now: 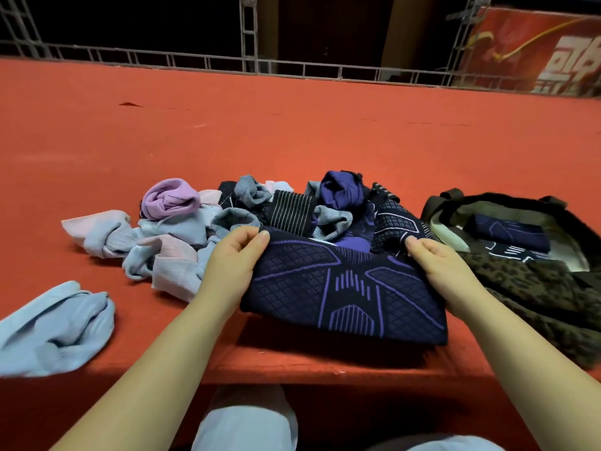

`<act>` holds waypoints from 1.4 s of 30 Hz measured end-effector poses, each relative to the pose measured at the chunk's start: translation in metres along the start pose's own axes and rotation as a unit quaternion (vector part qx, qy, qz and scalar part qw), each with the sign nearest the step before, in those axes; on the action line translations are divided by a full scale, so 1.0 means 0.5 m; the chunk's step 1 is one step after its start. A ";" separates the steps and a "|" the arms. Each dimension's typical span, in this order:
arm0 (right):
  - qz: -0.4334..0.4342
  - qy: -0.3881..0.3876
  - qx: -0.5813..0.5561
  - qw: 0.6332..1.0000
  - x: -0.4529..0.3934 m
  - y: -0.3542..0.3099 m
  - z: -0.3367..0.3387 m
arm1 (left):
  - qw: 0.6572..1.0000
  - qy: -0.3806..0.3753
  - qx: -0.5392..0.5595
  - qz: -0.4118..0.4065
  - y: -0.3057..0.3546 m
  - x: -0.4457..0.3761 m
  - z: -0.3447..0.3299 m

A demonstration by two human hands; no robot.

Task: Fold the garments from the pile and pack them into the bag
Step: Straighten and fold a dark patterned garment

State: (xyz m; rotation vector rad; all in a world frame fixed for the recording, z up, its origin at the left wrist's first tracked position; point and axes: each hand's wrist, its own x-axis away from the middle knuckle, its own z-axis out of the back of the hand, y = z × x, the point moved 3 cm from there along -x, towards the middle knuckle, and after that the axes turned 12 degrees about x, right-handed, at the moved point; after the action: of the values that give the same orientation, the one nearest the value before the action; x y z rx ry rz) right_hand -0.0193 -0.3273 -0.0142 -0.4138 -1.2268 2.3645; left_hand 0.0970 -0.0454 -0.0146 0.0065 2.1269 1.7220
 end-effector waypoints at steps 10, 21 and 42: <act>-0.203 -0.140 0.161 0.956 0.053 0.079 -0.011 | 0.940 -0.108 -0.256 0.197 -0.094 -0.010 0.031; 0.097 -0.106 0.065 0.988 0.072 -0.102 -0.029 | 0.974 -0.185 -0.123 -0.036 0.085 -0.030 -0.076; 0.006 -0.095 -0.196 0.976 0.083 -0.143 -0.021 | 0.913 -0.242 0.067 0.321 0.037 0.059 -0.107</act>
State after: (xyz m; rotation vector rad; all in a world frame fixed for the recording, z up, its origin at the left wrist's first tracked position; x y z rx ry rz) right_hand -0.0326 -0.2623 0.0365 -0.3191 -1.7953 2.2060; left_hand 0.0486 -0.0838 0.0022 1.1631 1.9527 1.6358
